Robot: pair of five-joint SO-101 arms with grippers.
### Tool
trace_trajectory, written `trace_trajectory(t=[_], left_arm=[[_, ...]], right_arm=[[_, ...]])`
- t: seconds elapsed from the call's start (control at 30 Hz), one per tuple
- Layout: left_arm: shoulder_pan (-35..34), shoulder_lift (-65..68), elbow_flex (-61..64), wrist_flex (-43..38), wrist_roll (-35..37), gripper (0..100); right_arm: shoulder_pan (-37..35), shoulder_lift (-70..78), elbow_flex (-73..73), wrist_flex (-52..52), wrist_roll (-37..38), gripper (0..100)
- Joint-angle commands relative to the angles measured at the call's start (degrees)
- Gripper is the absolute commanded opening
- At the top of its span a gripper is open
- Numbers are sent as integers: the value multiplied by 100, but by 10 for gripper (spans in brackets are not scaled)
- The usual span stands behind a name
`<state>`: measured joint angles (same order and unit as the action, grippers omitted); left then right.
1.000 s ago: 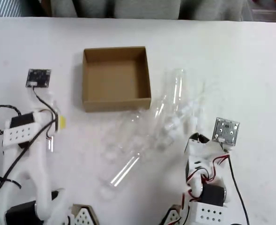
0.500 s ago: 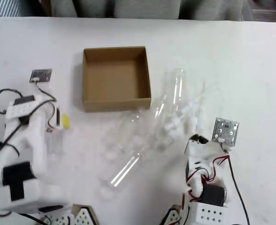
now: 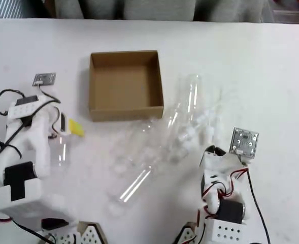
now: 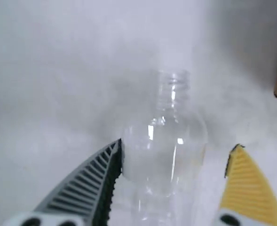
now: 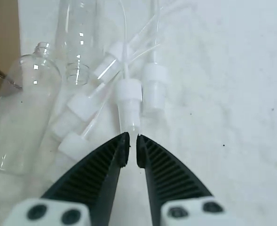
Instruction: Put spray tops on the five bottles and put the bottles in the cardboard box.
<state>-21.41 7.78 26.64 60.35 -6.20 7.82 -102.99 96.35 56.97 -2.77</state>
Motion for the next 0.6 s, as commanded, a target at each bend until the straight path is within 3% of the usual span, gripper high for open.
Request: trace_trajectory(t=[0.0,0.43,0.57], left_arm=[[136,-136,-343,44,141,355],[127,-101,-440,378,158,353],[119,-92,-475,378,141,284]], right_arm=[[4,-22,44,40,0,18],[-4,-22,44,13,0,18],[-4,-22,44,13,0,18]])
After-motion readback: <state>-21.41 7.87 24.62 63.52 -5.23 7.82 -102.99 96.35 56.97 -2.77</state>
